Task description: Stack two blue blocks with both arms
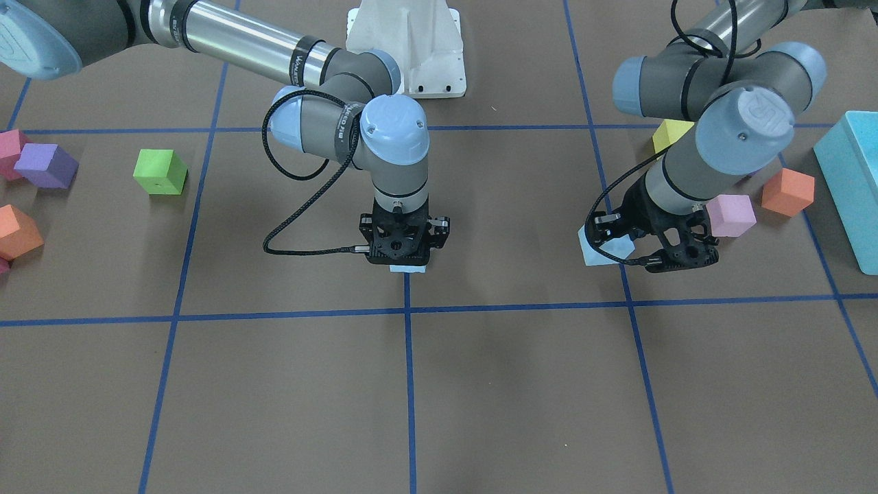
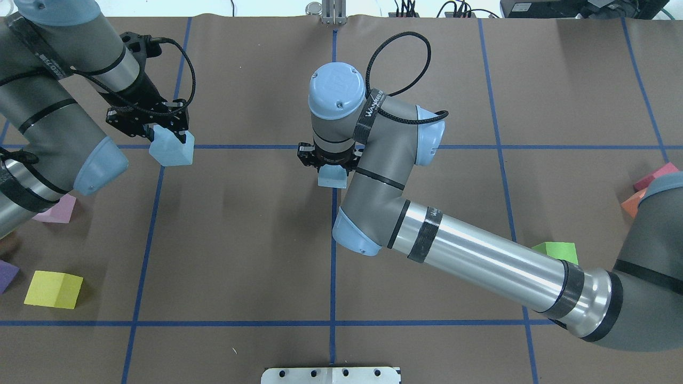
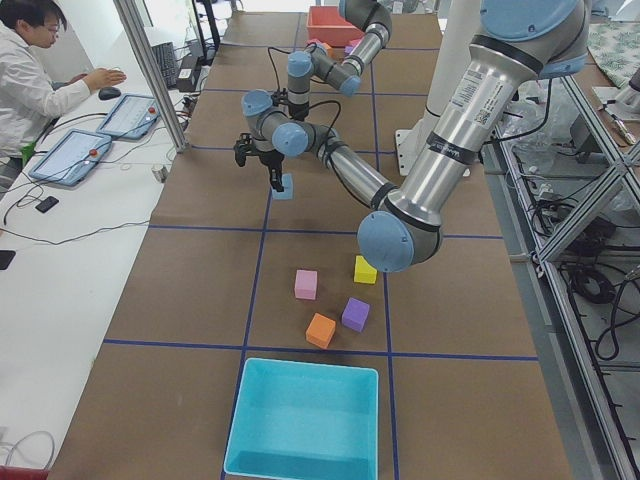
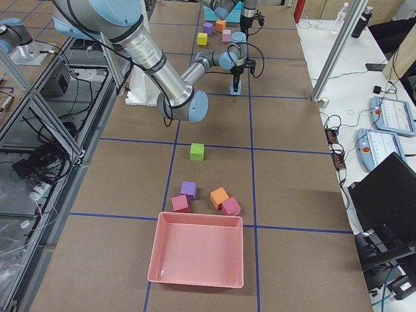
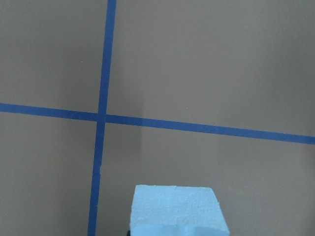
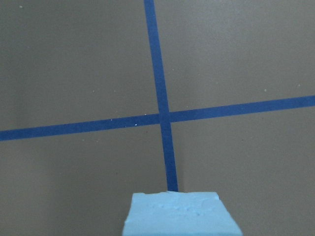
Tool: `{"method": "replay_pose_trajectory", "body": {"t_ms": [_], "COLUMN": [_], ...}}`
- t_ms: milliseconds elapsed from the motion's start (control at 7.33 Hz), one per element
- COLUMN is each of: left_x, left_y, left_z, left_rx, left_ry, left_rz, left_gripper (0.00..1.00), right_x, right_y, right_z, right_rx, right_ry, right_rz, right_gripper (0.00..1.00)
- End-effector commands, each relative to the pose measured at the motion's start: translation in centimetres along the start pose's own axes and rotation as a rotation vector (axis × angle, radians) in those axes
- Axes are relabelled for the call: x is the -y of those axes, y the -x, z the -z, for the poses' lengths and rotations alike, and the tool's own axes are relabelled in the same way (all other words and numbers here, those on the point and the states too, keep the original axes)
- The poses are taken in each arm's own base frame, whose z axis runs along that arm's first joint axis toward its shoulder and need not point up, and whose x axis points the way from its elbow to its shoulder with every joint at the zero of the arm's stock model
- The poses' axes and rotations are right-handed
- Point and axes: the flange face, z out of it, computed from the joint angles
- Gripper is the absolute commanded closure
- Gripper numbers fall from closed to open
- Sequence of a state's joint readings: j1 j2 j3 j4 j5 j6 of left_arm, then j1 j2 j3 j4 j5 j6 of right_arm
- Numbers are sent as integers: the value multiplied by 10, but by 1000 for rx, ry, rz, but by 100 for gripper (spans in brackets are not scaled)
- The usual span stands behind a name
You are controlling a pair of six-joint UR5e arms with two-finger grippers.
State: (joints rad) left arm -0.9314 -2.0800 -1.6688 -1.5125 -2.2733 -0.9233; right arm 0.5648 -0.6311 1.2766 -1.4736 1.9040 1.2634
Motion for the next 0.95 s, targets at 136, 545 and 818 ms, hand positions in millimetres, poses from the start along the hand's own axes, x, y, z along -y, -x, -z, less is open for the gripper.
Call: {"method": "replay_pose_trajectory", "body": {"t_ms": [136,545,818], "left_x": [0,2,14], "left_y": [-2,-29,-85], "left_z": [3,16,19], "left_rx": [-4,-25,-29], "left_ry": [-4,-16,-3], "left_rz": [0,37,58], "left_gripper": [52,52,52], "right_x": [-1,14,59], "right_y": [-4,-3,-29], "right_z": [-10,10,54], "right_rx": [-16,10,62], "right_ry": [9,-9,-9], "right_rz": [31,29,5], "right_gripper": [0,0,0]}}
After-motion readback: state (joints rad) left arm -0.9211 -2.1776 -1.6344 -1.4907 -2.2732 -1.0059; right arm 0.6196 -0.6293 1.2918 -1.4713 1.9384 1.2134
